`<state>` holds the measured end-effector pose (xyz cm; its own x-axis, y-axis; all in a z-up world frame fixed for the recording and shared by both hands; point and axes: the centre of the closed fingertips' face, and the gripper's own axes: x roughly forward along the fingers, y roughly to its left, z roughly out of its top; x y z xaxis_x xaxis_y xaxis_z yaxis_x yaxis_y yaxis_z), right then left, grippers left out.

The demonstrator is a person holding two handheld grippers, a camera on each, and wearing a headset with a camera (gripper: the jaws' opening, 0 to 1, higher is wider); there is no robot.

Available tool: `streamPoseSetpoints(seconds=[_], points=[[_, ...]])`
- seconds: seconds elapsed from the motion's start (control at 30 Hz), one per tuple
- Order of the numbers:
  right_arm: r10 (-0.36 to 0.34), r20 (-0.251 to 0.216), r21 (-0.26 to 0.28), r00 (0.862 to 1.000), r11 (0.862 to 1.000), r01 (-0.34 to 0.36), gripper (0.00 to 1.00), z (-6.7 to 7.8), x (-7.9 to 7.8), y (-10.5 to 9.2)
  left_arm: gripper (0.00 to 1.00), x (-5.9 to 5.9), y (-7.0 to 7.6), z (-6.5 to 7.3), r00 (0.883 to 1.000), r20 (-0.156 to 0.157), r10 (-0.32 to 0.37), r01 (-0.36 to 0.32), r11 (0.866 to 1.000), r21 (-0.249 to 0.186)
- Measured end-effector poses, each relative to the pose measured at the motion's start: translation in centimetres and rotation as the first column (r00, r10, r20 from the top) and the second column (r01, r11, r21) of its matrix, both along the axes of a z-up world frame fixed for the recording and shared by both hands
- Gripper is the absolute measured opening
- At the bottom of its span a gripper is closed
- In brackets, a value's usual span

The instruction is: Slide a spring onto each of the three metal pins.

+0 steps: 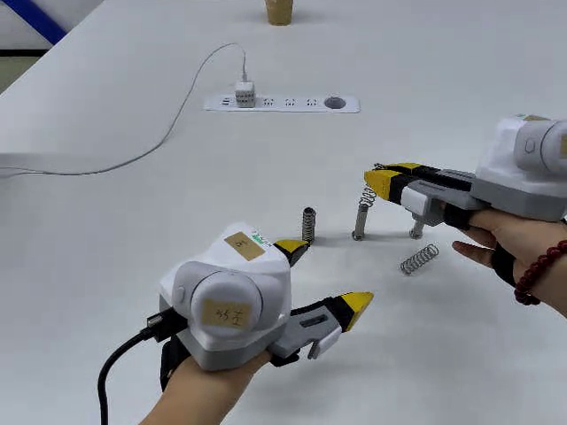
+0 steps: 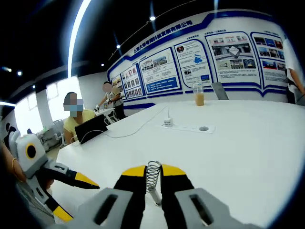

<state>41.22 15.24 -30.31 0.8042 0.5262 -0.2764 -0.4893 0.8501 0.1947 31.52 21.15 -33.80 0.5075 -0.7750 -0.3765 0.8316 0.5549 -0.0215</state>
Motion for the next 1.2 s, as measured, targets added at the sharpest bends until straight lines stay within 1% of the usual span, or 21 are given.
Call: streamPoseSetpoints(seconds=[0.17, 0.23, 0.27, 0.3, 0.37, 0.43, 0.5, 0.7, 0.83, 0.97, 1.1, 1.2], points=[[0.000, 0.010, -0.003, 1.000, 1.000, 0.000, 0.12, -0.1, 0.2, 0.3, 0.53, -0.1, 0.0, -0.1, 1.000, -0.006, -0.004, 0.004, 1.000, -0.002], [-0.001, 0.030, -0.032, 1.000, 0.999, 0.002, 0.12, -0.1, 0.4, 0.4, 0.53, -0.2, -0.1, -0.2, 1.000, -0.007, -0.009, 0.009, 1.000, 0.002], [0.002, 0.031, -0.037, 1.000, 0.999, -0.001, 0.12, -0.1, 0.3, 0.5, 0.52, -0.2, -0.1, -0.3, 1.000, -0.007, -0.010, 0.010, 1.000, 0.004], [0.008, 0.039, -0.053, 0.999, 0.999, -0.006, 0.12, -0.1, 0.3, 0.7, 0.52, -0.2, -0.1, -0.3, 1.000, -0.008, -0.010, 0.010, 1.000, 0.005], [0.021, 0.057, -0.085, 0.998, 0.996, -0.016, 0.12, 0.0, 0.2, 0.9, 0.52, -0.2, -0.1, -0.3, 1.000, -0.011, -0.010, 0.010, 1.000, -0.002], [0.026, 0.060, -0.097, 0.998, 0.995, -0.020, 0.12, 0.0, 0.1, 1.0, 0.52, -0.3, -0.2, -0.3, 1.000, -0.014, -0.012, 0.011, 1.000, -0.003], [0.031, 0.068, -0.122, 0.997, 0.992, -0.022, 0.12, 0.0, 0.1, 1.0, 0.52, -0.3, -0.1, -0.4, 1.000, -0.016, -0.014, 0.014, 1.000, 0.002], [0.047, 0.080, -0.171, 0.996, 0.985, -0.032, 0.12, 0.1, -0.2, 1.1, 0.52, -0.3, -0.3, -0.2, 1.000, -0.014, -0.017, 0.017, 1.000, -0.009], [0.045, 0.071, -0.184, 0.996, 0.982, -0.031, 0.12, -0.2, -0.3, 1.1, 0.52, -0.4, -0.3, -0.2, 1.000, -0.013, -0.020, 0.020, 1.000, -0.010], [0.053, 0.063, -0.222, 0.997, 0.974, -0.038, 0.12, -0.7, -0.4, 1.2, 0.52, -0.4, -0.3, -0.1, 1.000, -0.012, -0.018, 0.018, 1.000, -0.011], [0.055, 0.053, -0.230, 0.997, 0.972, -0.041, 0.12, -1.2, -0.4, 1.2, 0.52, -0.4, -0.3, -0.1, 1.000, -0.014, -0.015, 0.015, 1.000, -0.014], [0.058, 0.041, -0.246, 0.997, 0.968, -0.046, 0.12, -1.8, -0.3, 1.3, 0.52, -0.4, -0.3, -0.1, 1.000, -0.017, -0.013, 0.013, 1.000, -0.016]])
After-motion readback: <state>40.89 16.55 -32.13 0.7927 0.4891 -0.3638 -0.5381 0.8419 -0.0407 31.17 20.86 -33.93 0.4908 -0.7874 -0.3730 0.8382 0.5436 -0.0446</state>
